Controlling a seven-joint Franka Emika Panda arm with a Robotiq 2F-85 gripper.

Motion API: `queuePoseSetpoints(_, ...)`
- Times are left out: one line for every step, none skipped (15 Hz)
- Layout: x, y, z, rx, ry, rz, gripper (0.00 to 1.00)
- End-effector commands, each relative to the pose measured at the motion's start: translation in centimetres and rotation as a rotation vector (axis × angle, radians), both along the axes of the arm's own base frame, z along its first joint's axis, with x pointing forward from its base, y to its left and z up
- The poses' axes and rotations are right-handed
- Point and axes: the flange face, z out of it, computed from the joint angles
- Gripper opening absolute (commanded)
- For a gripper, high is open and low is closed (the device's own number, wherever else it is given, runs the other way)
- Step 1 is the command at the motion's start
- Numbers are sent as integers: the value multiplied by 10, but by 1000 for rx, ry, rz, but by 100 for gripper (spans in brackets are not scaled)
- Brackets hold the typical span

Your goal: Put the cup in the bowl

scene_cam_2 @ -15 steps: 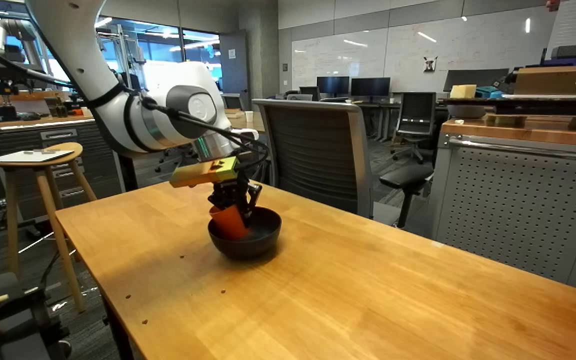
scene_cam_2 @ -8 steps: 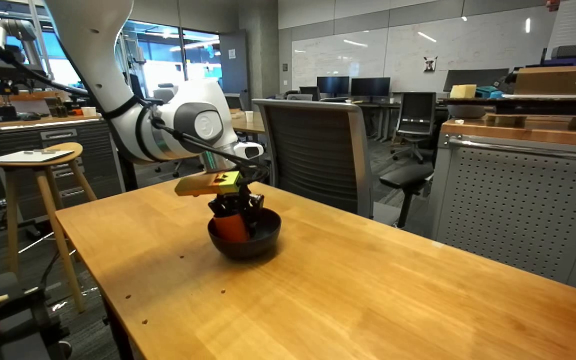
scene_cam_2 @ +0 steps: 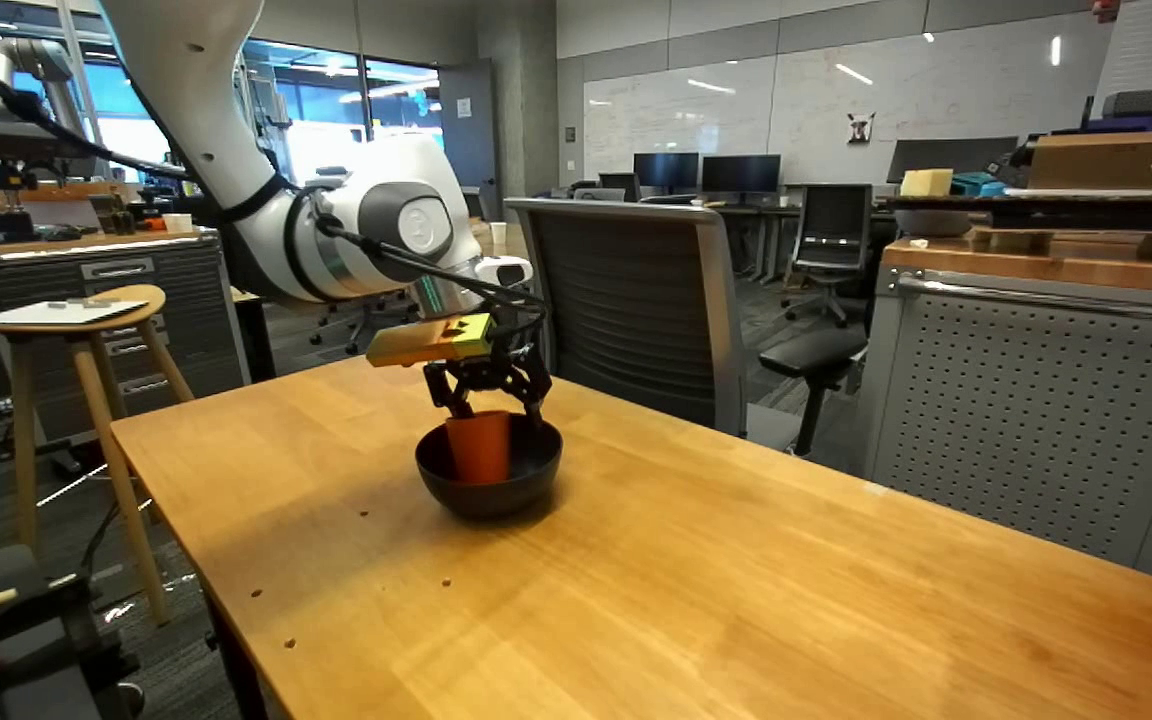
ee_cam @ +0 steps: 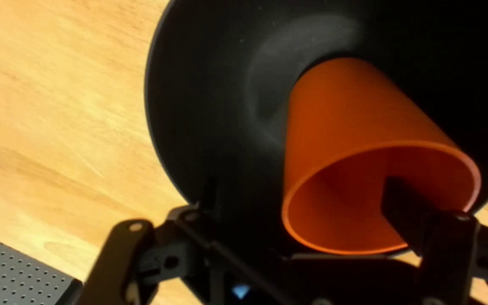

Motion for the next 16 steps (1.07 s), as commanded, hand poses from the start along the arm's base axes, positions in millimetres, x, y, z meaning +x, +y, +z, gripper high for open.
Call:
queuePoseSetpoints(5,3,30,19,-57,-10,100)
queuePoseSetpoints(4,5,37,32,-61,-14,100)
queuePoseSetpoints(2,10,50,54,-67,-21,100)
queuePoseSetpoints(0,16,61,83,-69,-34,100)
queuePoseSetpoints(-2,26,74,117,-70,-46,100)
queuePoseSetpoints(-3,34,85,148,-75,-54,100)
queuePoseSetpoints(-3,42,98,176,-82,-63,100)
queuePoseSetpoints(-2,49,110,201,-80,-75,100)
queuePoseSetpoints(-3,54,125,223,-78,-83,100)
queuePoseSetpoints(-6,60,139,244,-66,-87,100)
queuePoseSetpoints(-12,66,155,260,-51,-73,100)
queuePoseSetpoints(-19,73,169,283,-7,-45,100)
queuePoseSetpoints(-34,77,179,301,59,2,100)
queuePoseSetpoints(-51,75,181,308,122,15,100)
queuePoseSetpoints(-70,68,186,304,187,16,100)
queuePoseSetpoints(-85,61,190,285,255,14,100)
